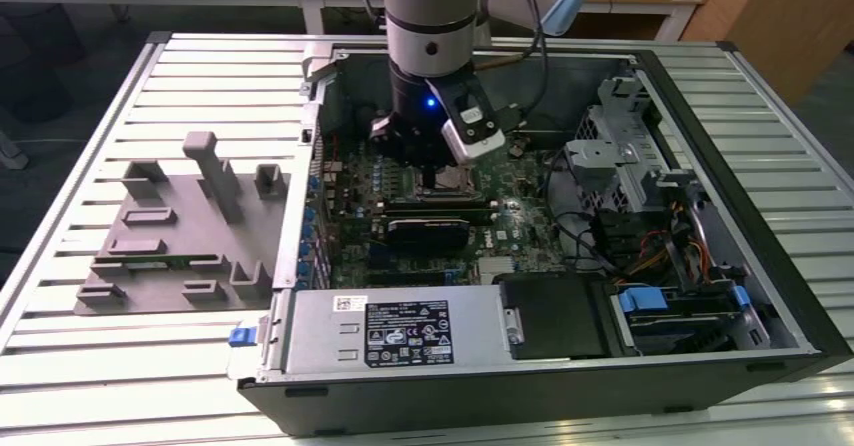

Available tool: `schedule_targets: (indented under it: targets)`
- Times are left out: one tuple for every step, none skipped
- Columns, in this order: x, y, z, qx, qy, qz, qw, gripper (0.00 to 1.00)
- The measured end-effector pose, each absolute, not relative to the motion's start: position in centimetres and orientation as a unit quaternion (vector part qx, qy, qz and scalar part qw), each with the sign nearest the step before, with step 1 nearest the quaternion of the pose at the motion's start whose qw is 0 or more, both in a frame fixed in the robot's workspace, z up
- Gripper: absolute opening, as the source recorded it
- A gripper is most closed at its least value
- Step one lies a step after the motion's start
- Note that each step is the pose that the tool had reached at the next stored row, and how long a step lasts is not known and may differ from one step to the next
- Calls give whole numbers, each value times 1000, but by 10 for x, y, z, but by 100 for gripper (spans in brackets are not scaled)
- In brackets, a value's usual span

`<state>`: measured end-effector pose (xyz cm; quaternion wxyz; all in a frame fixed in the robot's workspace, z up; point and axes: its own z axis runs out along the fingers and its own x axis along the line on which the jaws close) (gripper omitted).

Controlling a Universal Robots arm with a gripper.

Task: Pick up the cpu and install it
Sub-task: 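Install the second cpu locking lever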

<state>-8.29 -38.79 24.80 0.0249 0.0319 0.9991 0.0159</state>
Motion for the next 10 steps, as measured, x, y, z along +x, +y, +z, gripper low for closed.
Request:
schedule_targets:
  targets:
    - [-83, -388, 248, 32, 999, 22, 25, 11]
    - [-83, -388, 248, 32, 999, 30, 24, 11]
    - [-83, -389, 248, 32, 999, 35, 24, 11]
    - [-83, -389, 248, 32, 998, 37, 24, 11]
    - [-83, -390, 248, 33, 998, 39, 24, 11]
    - [-83, -390, 248, 33, 998, 41, 24, 11]
    - [-83, -390, 248, 33, 998, 42, 24, 11]
    - [-83, -391, 247, 33, 998, 43, 24, 11]
    - [-82, -391, 247, 33, 998, 44, 23, 11]
    - [-82, -391, 247, 33, 998, 45, 22, 11]
